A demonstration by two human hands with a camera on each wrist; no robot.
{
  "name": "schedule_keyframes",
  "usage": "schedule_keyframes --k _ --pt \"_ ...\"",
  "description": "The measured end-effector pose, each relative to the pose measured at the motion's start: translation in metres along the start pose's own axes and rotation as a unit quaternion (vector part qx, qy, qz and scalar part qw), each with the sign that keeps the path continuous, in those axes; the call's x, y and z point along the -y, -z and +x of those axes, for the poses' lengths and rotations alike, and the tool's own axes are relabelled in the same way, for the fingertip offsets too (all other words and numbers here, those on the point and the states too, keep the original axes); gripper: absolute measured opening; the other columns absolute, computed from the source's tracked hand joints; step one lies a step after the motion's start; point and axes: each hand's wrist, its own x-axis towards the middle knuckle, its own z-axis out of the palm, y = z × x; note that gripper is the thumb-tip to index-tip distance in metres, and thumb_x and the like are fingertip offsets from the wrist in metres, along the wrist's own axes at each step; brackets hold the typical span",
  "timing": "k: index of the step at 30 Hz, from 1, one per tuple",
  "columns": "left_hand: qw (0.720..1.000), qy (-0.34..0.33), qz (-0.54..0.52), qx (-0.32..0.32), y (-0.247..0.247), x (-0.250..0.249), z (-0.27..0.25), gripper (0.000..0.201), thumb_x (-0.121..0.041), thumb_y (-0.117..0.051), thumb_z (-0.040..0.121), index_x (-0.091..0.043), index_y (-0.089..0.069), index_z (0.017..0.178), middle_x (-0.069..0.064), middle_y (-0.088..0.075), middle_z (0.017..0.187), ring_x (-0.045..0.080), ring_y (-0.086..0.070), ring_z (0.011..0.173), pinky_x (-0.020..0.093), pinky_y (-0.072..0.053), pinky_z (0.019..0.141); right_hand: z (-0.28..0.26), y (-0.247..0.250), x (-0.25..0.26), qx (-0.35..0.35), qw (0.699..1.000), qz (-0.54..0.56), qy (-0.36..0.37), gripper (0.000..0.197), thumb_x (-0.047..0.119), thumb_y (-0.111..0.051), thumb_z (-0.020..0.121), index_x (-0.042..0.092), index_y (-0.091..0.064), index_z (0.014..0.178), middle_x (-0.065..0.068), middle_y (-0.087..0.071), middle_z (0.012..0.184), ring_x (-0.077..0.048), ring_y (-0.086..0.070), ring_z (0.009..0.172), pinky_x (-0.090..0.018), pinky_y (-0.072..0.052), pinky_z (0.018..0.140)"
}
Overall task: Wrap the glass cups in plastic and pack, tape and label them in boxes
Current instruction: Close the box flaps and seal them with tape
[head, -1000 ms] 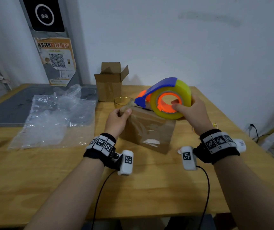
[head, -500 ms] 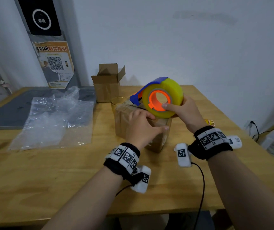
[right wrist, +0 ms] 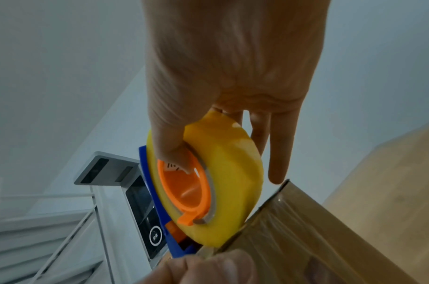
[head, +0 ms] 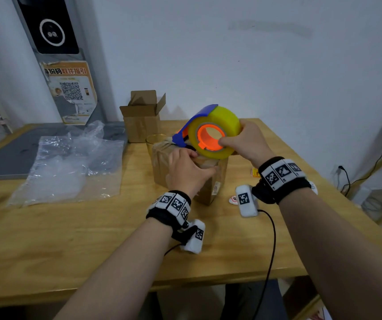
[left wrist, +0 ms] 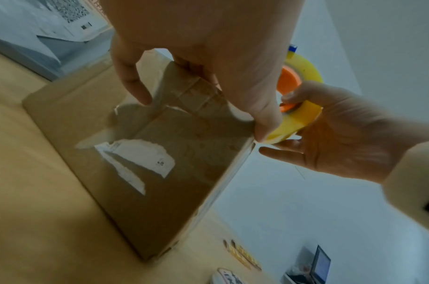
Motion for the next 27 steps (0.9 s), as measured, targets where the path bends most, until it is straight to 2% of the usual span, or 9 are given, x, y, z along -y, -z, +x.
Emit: schedule_keyframes --k 3,6,10,12,14,17,21,27 --pt "1.000 -0.002 0.000 -0.004 0.000 -0.002 0.001 0.059 -0.063 -0.083 0.063 -0.030 -0.052 0.102 -0.012 -0.044 0.112 0.011 -0.040 0.122 0.037 -0.047 0.086 -0.004 0.014 0.001 -0.014 1.000 -0.015 -0.007 0.031 0.010 -0.083 0.074 0.006 -0.070 0.102 -0.015 -0.074 0.091 -0.024 -0.069 0.076 -0.053 -0.061 0.071" --pt "1.000 -0.006 -0.001 -0.005 -0.002 -0.003 0.002 0.059 -0.062 -0.084 0.065 -0.029 -0.054 0.104 -0.011 -0.045 0.114 0.012 -0.040 0.123 0.033 -0.042 0.083 -0.011 0.033 0.002 -0.026 0.999 -0.020 -0.007 0.032 0.009 -0.082 0.074 0.006 -0.070 0.103 -0.018 -0.074 0.094 -0.025 -0.069 0.077 -0.053 -0.062 0.072" --pt "1.000 -0.008 -0.002 -0.012 -0.005 -0.001 0.004 0.060 -0.063 -0.084 0.066 -0.030 -0.055 0.106 -0.010 -0.047 0.115 0.012 -0.041 0.122 0.031 -0.041 0.082 -0.023 0.060 -0.002 -0.043 0.999 -0.022 -0.004 0.033 0.008 -0.081 0.074 0.009 -0.069 0.104 -0.016 -0.073 0.094 -0.034 -0.073 0.086 -0.055 -0.064 0.073" --pt "1.000 -0.007 -0.004 -0.015 -0.005 -0.001 0.005 0.060 -0.062 -0.084 0.067 -0.029 -0.055 0.107 -0.010 -0.047 0.116 0.012 -0.041 0.120 0.031 -0.040 0.082 -0.030 0.076 -0.006 -0.051 0.998 -0.022 -0.011 0.031 0.006 -0.081 0.075 0.010 -0.069 0.103 -0.012 -0.072 0.090 -0.030 -0.072 0.080 -0.054 -0.063 0.073" --pt "1.000 -0.005 -0.005 -0.017 -0.006 -0.003 0.006 0.059 -0.060 -0.085 0.067 -0.027 -0.056 0.107 -0.009 -0.047 0.116 0.012 -0.041 0.119 0.030 -0.037 0.083 -0.037 0.091 -0.013 -0.057 0.998 -0.021 -0.019 0.028 0.005 -0.079 0.076 0.012 -0.069 0.101 -0.008 -0.071 0.085 -0.024 -0.070 0.074 -0.052 -0.064 0.072" --pt "1.000 0.003 -0.006 -0.021 -0.006 -0.005 0.006 0.059 -0.059 -0.086 0.067 -0.026 -0.056 0.107 -0.009 -0.046 0.115 0.013 -0.040 0.121 0.031 -0.036 0.084 -0.048 0.113 -0.024 -0.064 0.997 -0.019 -0.031 0.027 0.003 -0.079 0.077 0.012 -0.069 0.101 -0.008 -0.070 0.084 -0.023 -0.069 0.072 -0.049 -0.064 0.070" --pt "1.000 0.006 -0.001 -0.031 -0.008 -0.007 0.004 0.058 -0.057 -0.086 0.069 -0.024 -0.057 0.106 -0.008 -0.046 0.117 0.014 -0.041 0.122 0.030 -0.034 0.084 -0.062 0.139 -0.039 -0.072 0.997 -0.016 -0.030 0.026 0.002 -0.078 0.078 0.013 -0.070 0.100 -0.007 -0.070 0.083 -0.021 -0.068 0.072 -0.035 -0.060 0.058" --pt "0.999 0.002 -0.006 -0.032 -0.008 -0.007 0.000 0.058 -0.055 -0.087 0.069 -0.024 -0.056 0.107 -0.008 -0.044 0.117 0.015 -0.042 0.120 0.031 -0.035 0.084 -0.073 0.144 -0.067 -0.066 0.997 -0.021 -0.041 0.026 0.003 -0.080 0.078 0.014 -0.070 0.099 -0.005 -0.071 0.082 -0.018 -0.067 0.071 -0.035 -0.057 0.064"
